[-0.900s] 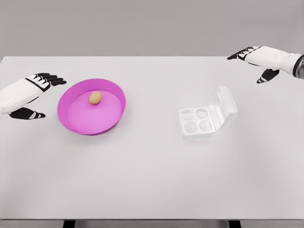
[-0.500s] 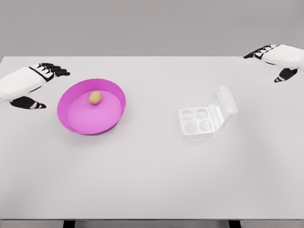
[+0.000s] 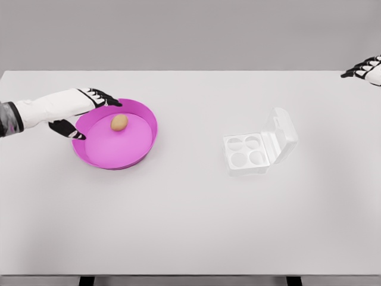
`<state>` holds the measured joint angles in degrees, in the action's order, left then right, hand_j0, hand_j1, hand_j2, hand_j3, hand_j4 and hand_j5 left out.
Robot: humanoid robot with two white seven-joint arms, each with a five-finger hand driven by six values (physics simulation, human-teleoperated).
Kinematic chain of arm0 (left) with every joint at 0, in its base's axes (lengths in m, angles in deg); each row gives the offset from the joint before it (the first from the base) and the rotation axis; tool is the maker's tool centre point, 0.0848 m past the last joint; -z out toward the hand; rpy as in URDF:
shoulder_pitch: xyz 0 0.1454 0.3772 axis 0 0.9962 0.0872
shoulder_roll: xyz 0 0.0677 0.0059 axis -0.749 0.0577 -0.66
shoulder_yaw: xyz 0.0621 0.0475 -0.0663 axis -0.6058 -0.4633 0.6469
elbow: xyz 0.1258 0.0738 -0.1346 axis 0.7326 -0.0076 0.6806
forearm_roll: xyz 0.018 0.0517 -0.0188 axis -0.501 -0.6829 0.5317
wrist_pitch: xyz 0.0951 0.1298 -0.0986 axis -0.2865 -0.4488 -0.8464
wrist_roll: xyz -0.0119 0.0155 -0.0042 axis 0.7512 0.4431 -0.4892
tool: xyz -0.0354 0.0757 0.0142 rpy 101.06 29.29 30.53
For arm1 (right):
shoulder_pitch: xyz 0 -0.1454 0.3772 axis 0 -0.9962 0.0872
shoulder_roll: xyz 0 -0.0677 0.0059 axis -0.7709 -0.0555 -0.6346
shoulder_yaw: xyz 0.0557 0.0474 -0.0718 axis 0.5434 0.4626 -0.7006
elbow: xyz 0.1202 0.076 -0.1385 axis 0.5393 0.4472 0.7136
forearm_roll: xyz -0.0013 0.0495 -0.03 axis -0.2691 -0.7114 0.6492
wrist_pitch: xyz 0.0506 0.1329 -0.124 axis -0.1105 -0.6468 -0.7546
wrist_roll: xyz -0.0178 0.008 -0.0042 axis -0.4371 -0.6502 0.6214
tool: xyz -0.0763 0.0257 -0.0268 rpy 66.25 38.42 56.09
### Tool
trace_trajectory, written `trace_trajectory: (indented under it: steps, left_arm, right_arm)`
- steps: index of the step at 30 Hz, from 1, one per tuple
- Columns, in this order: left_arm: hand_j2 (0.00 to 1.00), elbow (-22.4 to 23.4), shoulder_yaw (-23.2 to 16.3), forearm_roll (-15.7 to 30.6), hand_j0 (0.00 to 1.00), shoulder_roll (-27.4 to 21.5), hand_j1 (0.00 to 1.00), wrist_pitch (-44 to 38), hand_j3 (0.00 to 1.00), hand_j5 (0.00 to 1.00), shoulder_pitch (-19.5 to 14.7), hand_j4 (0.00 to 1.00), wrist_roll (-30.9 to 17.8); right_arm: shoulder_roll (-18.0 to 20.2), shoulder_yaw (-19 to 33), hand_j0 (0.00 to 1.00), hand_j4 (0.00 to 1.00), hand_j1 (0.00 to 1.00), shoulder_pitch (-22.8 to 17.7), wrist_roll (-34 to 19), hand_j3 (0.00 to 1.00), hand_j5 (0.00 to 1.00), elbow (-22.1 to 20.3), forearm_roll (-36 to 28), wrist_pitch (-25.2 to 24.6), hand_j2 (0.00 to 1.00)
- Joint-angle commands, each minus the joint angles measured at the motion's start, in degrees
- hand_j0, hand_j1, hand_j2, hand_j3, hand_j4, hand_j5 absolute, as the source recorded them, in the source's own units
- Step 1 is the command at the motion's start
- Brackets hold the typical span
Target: Pack egg into the box and close the box lid
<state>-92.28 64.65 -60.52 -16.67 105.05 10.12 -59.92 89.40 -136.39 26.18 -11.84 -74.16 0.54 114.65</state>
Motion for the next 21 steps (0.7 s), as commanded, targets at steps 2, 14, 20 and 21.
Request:
trace_trajectory:
  steps: [2, 14, 20, 21]
  left_arm:
    - [0.91, 0.43, -0.58, 0.31, 0.91, 1.72, 0.91, -0.16, 0.91, 0.91, 0.00, 0.91, -0.09]
    - [0.83, 5.18, -3.39, -0.22, 0.83, 4.36, 0.83, -0.16, 0.83, 0.83, -2.20, 0.83, -0.09]
    - [0.80, 7.38, -3.83, -0.22, 0.80, 5.24, 0.80, -0.16, 0.80, 0.80, -2.29, 0.80, -0.09]
    - [0.80, 7.73, -3.83, -0.31, 0.80, 5.32, 0.80, -0.16, 0.80, 0.80, -2.29, 0.80, -0.09]
  right_arm:
    - [1.46, 0.76, 1.00, 1.00, 1.00, 0.00, -0.24, 1.00, 1.00, -4.95, 2.49, -0.03, 1.00]
    - [1.38, 0.67, 1.00, 1.00, 1.00, -6.24, -1.83, 1.00, 1.00, -7.59, 6.01, -0.03, 1.00]
    - [1.38, 0.85, 1.00, 1.00, 1.00, -5.80, -1.83, 1.00, 1.00, -11.81, 5.92, -0.03, 1.00]
    - [1.38, 0.85, 1.00, 1.00, 1.00, -6.06, -1.83, 1.00, 1.00, -11.81, 5.92, -0.03, 1.00]
